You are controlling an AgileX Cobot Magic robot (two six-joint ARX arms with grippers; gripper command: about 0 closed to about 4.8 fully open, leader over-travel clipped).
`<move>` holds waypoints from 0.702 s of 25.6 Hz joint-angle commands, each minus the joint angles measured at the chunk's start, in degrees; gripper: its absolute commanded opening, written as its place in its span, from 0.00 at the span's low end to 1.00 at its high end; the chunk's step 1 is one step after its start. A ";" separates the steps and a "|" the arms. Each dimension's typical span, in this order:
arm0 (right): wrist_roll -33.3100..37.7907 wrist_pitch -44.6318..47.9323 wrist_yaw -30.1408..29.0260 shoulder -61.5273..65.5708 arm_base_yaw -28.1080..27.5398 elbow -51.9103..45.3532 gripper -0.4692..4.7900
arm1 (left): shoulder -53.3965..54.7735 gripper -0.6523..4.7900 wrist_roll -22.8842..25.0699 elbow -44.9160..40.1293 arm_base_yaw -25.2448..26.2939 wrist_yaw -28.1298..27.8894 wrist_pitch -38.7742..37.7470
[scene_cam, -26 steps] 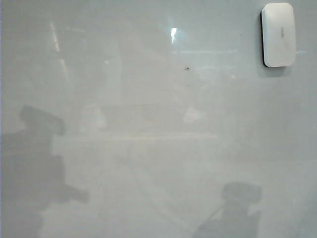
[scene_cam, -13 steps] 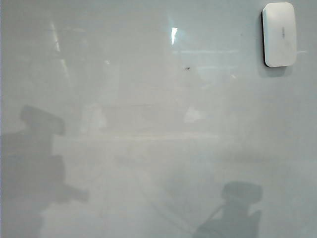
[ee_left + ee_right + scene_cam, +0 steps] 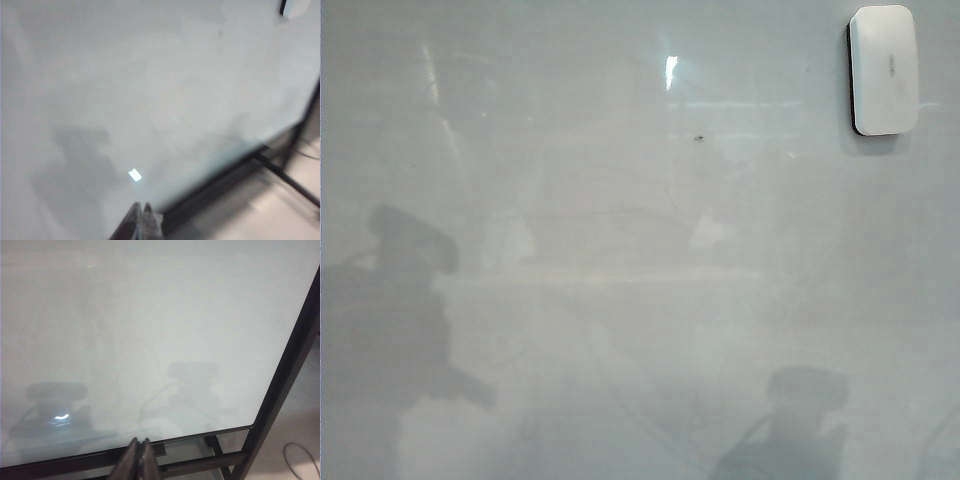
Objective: Grab the whiteboard eraser that is attached to the surface of the whiteboard and use it to clean the writing on the whiteboard.
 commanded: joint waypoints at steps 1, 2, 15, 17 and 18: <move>-0.17 -0.09 0.26 -0.02 0.04 0.07 0.08 | -1.68 0.12 -0.87 -7.74 -0.07 -0.87 21.35; -0.17 -0.09 0.24 -0.02 0.02 0.07 0.08 | -2.38 0.12 -2.49 -10.47 -0.07 -2.47 26.16; -0.17 -0.09 0.24 -0.02 0.04 0.07 0.08 | -8.00 0.12 -16.48 -38.23 0.00 -25.09 43.47; -0.17 -0.09 0.24 -0.02 0.02 0.07 0.08 | -8.00 0.12 -16.61 -39.63 0.00 -25.07 43.50; -0.17 -0.09 0.24 -0.02 0.04 0.07 0.08 | -8.00 0.12 -16.70 -40.37 0.00 -25.05 43.50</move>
